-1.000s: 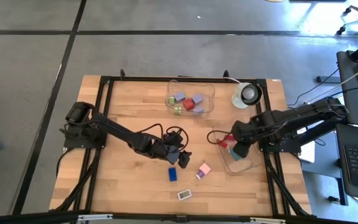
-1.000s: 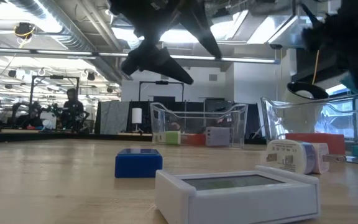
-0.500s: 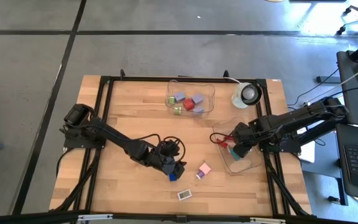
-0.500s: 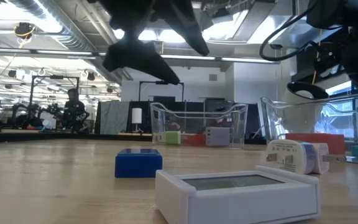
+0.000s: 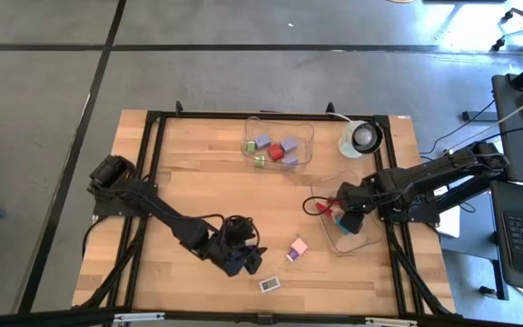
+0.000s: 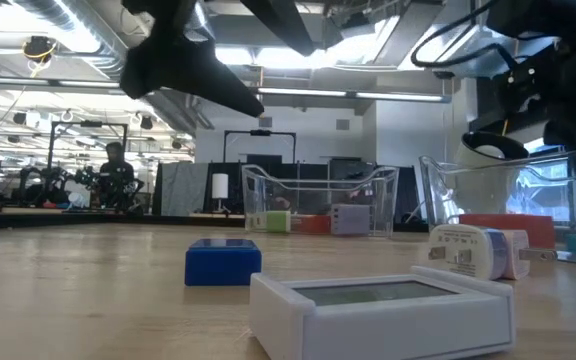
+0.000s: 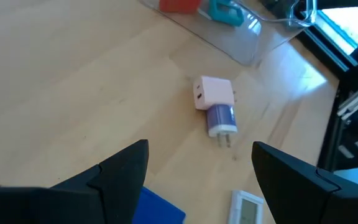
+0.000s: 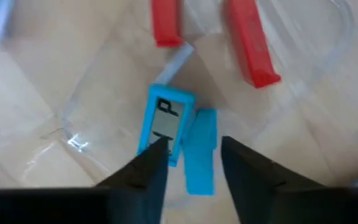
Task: Pick & Place Office items
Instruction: Put the light blue digital clock into the bottom transparent bin, then put the blue digital clock into the bottom transparent bin
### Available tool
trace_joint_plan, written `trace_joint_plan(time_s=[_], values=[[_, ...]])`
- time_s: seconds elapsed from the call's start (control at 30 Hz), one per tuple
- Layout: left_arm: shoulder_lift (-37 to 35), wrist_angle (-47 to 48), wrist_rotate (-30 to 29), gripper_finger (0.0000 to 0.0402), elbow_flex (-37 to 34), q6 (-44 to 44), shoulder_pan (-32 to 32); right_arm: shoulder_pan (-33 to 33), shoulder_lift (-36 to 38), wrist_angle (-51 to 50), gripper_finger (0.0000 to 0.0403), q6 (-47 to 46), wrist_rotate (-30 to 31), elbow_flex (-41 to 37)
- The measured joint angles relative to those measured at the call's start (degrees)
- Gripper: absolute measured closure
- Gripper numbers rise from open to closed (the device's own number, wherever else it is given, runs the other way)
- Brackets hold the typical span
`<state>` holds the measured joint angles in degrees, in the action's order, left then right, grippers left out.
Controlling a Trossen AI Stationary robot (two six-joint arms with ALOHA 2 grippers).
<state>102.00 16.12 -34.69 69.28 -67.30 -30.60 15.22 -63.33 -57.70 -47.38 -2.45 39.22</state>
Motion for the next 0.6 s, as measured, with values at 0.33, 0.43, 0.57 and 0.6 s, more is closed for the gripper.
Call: trace_joint_plan(time_s=[0.33,0.43,0.57,0.6], values=[[4.06,-0.03,-0.24,0.0121,0.0,-16.93,-1.69,0.0,0.0,1.95,0.017,5.7,0.06,1.38],[7.55,-0.04,0.83,0.0121,0.0,-26.44,-1.43,0.0,0.0,2.02,0.0168,8.82,0.06,2.68],[10.65,-0.12,4.99,0.0121,0.11,-36.12,-0.05,-0.01,0.0,2.06,0.0171,14.21,0.07,4.26],[10.83,-0.35,6.22,0.0121,0.22,-38.19,0.44,-0.07,0.0,2.04,0.0172,15.31,0.08,4.54]])
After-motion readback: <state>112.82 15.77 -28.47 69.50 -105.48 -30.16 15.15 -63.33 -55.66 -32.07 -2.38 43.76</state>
